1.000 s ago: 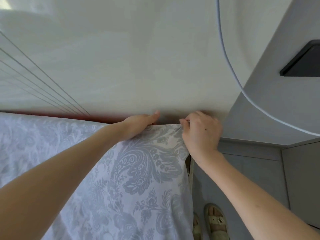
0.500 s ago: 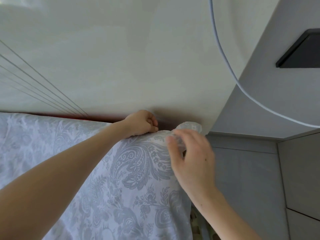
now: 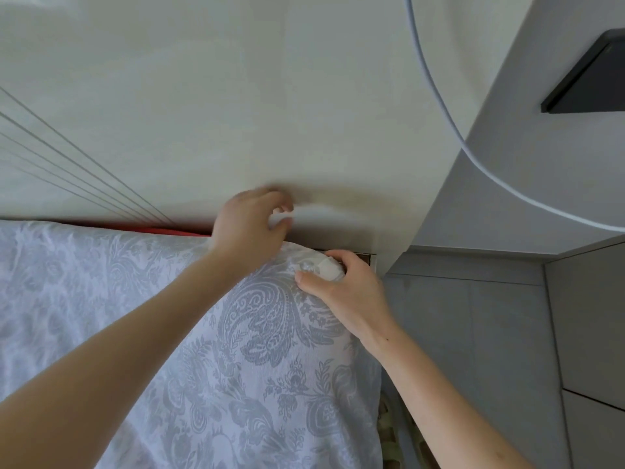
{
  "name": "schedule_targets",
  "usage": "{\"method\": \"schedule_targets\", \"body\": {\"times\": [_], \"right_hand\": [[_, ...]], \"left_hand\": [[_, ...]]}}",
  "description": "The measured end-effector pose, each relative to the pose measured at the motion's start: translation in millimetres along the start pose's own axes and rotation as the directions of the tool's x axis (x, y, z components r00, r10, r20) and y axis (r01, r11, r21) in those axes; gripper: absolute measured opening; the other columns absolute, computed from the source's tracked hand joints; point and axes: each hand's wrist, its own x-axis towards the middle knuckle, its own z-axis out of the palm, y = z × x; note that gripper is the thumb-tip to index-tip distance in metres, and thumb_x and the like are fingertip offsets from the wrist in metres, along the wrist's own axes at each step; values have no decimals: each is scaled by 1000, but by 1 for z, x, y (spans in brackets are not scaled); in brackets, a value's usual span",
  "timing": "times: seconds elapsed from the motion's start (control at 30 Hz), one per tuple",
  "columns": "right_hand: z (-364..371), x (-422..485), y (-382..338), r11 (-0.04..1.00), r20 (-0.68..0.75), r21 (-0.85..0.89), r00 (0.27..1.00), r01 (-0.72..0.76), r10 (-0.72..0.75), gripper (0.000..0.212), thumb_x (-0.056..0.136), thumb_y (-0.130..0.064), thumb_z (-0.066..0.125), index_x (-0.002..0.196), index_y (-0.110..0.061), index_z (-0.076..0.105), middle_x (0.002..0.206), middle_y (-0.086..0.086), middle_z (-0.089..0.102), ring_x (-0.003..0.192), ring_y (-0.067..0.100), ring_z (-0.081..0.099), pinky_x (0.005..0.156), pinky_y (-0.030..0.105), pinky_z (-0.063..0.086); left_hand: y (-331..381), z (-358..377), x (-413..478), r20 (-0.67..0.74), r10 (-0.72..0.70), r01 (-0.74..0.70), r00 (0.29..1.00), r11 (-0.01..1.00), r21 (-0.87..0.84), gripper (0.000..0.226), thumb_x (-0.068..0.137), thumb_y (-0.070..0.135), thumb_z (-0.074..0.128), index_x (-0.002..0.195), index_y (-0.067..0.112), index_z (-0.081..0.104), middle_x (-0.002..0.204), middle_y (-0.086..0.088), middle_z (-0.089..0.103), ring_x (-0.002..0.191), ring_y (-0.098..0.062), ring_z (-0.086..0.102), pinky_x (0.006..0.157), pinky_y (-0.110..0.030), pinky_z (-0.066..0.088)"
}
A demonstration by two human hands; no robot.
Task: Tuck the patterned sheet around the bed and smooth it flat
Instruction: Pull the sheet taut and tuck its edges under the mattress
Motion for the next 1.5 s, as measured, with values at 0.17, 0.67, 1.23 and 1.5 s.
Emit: {"method": "schedule_targets", "body": {"times": [0.17,0.67,1.23,1.5], "right_hand": [[0,1,2,998,-7,50,999,-33,33,77,57,-55,78,123,-31,46,116,-9,58,107,9,56,94,33,48],[-26,-18,75,917,-250,398,966,35,72,40,88,-61,43,114,-37,60,114,-28,61,114,-12,50,110,36,34],[-11,25,57,784,326,585,945,-208,8,68,87,-70,29,129,-23,56,125,0,63,118,13,57,108,41,38],[-15,6,59,664,399,661,913,-350,84,80,88,-71,19,118,-13,65,116,10,68,112,22,62,103,40,43]], "left_hand": [[15,-1,-32,264,192,-110,945,948,-298,44,97,40,35,106,15,70,98,1,71,92,-9,58,81,-24,41],[23,27,-3,476,85,-84,875,996,-25,98,67,70,-8,95,12,65,89,-3,69,88,-19,59,83,-36,43],[36,16,-9,230,197,-164,953,974,-154,80,87,66,5,107,18,67,107,4,69,104,-16,58,90,-29,39],[35,28,-1,536,295,-291,791,952,-94,88,76,69,-4,75,3,54,74,-9,63,91,-20,60,110,-6,11]]}}
